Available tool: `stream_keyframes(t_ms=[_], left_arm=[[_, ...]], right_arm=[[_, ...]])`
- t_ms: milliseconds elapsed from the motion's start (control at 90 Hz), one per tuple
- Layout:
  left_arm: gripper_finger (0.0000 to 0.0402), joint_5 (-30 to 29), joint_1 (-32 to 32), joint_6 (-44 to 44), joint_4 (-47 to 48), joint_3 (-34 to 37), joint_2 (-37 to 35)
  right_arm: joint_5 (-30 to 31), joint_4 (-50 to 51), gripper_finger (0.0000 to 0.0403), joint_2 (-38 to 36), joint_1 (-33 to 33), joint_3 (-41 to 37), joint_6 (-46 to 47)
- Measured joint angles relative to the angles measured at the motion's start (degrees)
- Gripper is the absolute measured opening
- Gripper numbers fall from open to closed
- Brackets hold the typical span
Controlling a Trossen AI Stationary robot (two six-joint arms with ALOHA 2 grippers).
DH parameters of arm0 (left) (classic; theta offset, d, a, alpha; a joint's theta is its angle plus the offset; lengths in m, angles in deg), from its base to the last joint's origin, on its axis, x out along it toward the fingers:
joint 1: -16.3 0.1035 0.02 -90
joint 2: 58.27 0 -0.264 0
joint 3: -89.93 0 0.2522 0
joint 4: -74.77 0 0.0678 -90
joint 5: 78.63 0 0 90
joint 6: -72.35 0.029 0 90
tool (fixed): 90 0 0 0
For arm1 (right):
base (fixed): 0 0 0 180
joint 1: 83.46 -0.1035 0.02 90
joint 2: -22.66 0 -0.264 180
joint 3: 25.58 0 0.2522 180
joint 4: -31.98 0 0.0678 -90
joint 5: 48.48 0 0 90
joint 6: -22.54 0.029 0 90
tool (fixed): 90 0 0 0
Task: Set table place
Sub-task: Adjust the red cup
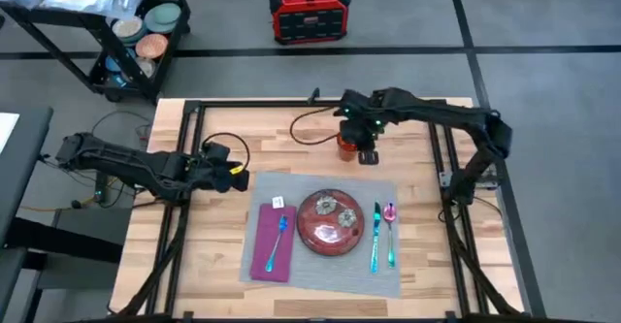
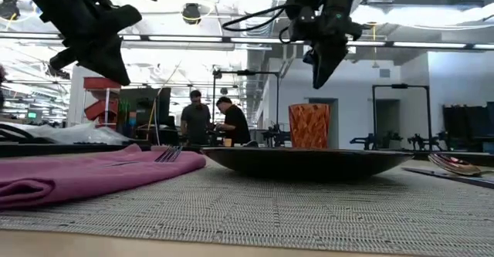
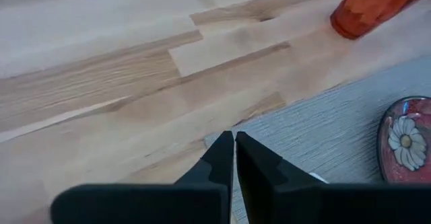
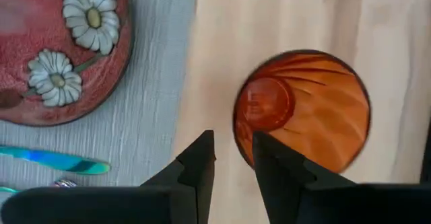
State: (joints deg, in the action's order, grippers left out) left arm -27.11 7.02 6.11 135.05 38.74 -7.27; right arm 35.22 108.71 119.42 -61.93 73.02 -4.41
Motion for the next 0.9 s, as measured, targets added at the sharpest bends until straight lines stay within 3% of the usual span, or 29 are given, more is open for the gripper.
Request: stream_keyframes(t_ms=[633,900], left_arm=[[0.0,0.2,0.0,1.9,0.6,0.0,0.0],[0.0,0.2,0.0,2.0,1.8,0.0,0.0]], right_arm=[[0.9,-2.4,0.0086,5.1,0.8,-3.7,-1.3],[5.6,-3.5,0.0041,3.6,1.6,-4.4,-0.1]])
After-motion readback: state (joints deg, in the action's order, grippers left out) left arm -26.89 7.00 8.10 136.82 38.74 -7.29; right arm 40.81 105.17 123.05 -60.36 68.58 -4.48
